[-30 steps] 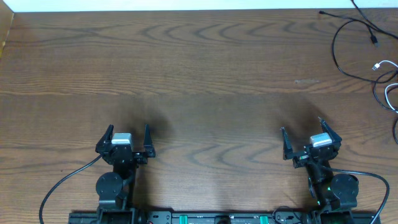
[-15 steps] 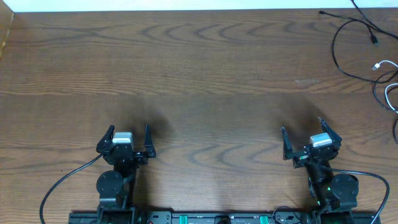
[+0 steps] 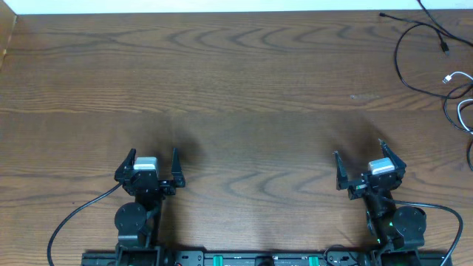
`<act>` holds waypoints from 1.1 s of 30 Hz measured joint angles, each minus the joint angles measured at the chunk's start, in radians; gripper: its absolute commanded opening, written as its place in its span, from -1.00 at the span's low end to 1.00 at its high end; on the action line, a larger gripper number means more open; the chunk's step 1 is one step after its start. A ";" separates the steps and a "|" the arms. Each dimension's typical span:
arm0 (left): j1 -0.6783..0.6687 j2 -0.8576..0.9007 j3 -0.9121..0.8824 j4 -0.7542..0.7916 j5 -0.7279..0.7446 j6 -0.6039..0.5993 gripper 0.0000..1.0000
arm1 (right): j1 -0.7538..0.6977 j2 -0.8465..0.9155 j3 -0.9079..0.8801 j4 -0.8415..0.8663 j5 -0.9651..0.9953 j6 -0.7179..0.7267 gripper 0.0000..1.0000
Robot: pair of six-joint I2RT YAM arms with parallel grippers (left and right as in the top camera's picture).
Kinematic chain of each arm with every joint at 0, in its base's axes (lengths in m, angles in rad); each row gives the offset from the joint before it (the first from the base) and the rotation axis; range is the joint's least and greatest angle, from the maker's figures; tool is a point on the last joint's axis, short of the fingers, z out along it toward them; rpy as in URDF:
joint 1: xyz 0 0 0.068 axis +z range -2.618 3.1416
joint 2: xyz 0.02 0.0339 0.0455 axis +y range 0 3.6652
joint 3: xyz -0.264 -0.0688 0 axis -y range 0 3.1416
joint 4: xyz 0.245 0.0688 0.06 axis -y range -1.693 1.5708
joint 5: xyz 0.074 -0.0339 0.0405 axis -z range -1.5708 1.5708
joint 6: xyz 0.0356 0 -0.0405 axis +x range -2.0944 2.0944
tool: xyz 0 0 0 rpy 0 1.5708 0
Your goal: Untangle cables
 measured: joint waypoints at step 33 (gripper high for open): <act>0.000 -0.027 0.000 0.000 0.000 0.000 0.95 | 0.000 0.000 0.000 0.000 0.000 0.000 0.99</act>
